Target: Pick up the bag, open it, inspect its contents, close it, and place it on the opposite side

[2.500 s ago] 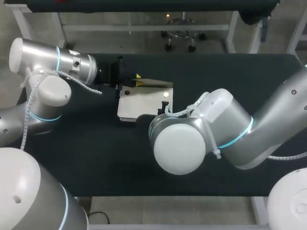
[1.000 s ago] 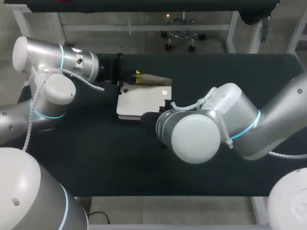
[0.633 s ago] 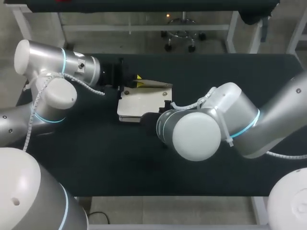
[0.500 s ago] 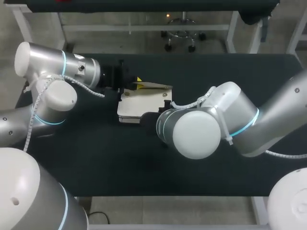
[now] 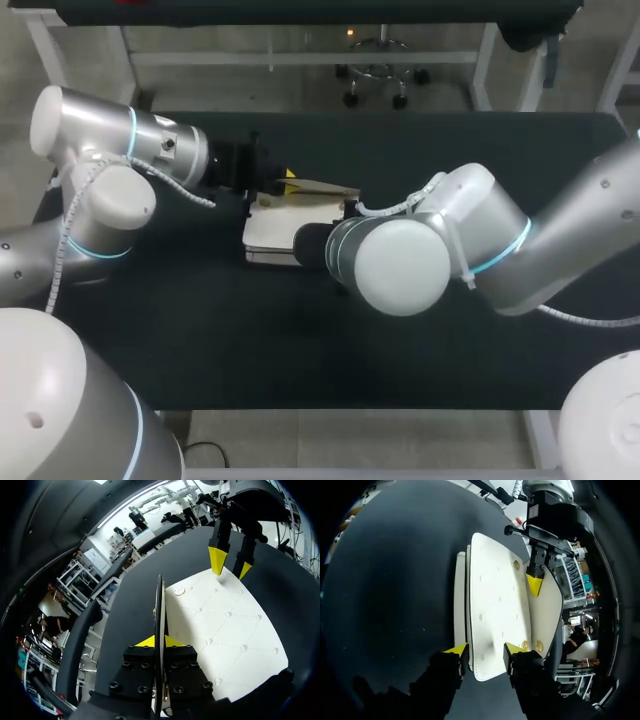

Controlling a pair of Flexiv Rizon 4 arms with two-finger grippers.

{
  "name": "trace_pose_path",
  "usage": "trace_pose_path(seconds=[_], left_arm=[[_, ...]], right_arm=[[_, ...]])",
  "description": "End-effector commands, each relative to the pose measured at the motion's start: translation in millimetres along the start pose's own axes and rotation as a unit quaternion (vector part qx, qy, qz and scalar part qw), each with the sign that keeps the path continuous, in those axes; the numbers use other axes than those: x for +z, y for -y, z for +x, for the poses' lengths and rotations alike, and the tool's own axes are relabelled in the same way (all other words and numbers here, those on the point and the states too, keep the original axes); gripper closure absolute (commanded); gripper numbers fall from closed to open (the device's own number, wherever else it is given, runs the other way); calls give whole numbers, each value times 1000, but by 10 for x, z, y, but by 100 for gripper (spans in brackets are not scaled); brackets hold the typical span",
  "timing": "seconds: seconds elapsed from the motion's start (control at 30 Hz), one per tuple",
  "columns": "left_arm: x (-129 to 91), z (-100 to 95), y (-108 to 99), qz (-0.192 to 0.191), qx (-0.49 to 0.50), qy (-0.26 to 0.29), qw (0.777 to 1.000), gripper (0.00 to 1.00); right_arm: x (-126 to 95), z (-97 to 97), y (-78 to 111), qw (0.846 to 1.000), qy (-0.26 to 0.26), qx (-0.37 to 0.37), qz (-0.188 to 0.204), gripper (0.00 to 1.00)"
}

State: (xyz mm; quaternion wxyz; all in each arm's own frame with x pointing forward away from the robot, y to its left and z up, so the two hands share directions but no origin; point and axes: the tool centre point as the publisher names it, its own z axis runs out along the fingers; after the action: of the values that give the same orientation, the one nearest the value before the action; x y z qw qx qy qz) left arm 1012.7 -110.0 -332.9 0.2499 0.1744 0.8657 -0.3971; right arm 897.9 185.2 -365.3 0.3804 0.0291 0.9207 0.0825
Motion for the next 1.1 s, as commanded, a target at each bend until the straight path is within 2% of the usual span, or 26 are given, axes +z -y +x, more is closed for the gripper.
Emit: trace_pose_path(seconds=[0.03,0.27,0.37,0.43,0.53,0.63,0.67,0.7,0.8,0.97,1.1], left_arm=[[-13,4,-13,0,-1,-3,1000,100],[19,11,-28,0,-3,-10,1000,100],[43,17,-26,0,-3,-14,1000,100],[58,18,-27,-1,-3,-16,1000,100],[80,20,-36,-3,-5,-21,1000,100],[101,26,-51,-5,-7,-25,1000,100],[107,28,-54,-5,-7,-26,1000,100],[111,30,-57,-5,-8,-27,1000,100],[121,34,-60,-5,-8,-30,999,100],[133,34,-62,-7,-9,-33,999,100],[152,37,-61,-8,-9,-36,999,100]], right_arm=[[92,3,-6,1000,-3,-1,-4,56],[134,6,-8,1000,-4,0,-3,59],[138,5,-6,1000,-3,3,-5,67],[138,4,-6,1000,0,3,-6,79],[130,7,-1,1000,3,6,-8,85],[126,13,6,1000,8,8,-10,79],[126,14,8,1000,9,9,-10,75],[126,16,10,1000,10,10,-11,66],[125,23,14,1000,14,10,-11,62],[105,39,14,1000,23,12,-12,67],[97,39,17,1000,28,12,-7,84]])
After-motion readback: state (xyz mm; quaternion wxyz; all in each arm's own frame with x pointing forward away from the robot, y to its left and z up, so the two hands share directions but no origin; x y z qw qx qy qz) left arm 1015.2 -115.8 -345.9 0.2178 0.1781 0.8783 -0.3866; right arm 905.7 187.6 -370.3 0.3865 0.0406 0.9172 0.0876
